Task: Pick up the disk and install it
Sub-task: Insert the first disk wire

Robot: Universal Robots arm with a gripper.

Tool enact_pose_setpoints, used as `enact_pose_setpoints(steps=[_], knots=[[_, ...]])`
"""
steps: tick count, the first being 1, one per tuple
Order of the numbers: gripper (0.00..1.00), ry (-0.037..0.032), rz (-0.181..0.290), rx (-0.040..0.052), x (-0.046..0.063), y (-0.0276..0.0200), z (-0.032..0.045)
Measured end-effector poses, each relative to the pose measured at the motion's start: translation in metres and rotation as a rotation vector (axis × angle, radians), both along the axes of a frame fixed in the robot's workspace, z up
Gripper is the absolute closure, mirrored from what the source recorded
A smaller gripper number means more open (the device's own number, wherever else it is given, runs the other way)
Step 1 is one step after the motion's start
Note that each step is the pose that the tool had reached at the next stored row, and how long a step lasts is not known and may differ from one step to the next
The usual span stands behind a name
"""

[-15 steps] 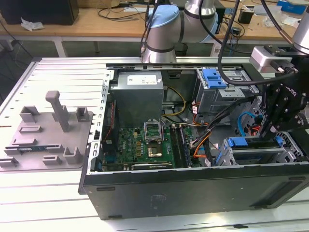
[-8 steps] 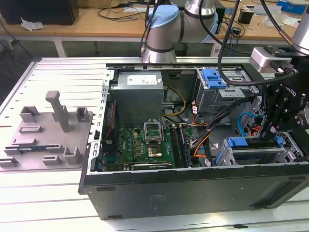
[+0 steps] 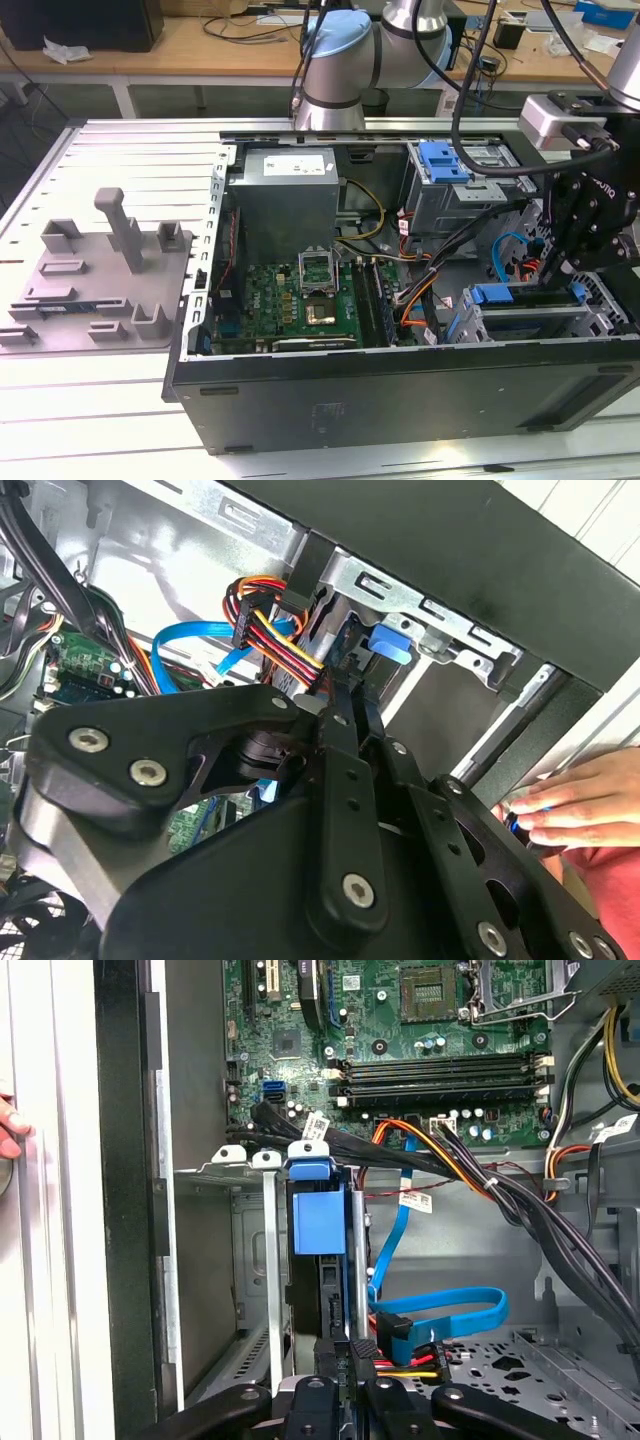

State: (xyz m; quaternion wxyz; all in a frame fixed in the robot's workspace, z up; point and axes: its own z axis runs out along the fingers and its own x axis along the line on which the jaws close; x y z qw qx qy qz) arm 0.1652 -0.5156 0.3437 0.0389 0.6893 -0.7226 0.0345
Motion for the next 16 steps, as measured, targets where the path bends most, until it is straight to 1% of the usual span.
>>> enact_pose_setpoints(steps=[5,16], knots=[[0.83,0.0,0.0,0.0001,0.0,-0.0018,-0.0002],[0.83,-0.0005,0.0,-0.0006,0.0,-0.0019,-0.0069]])
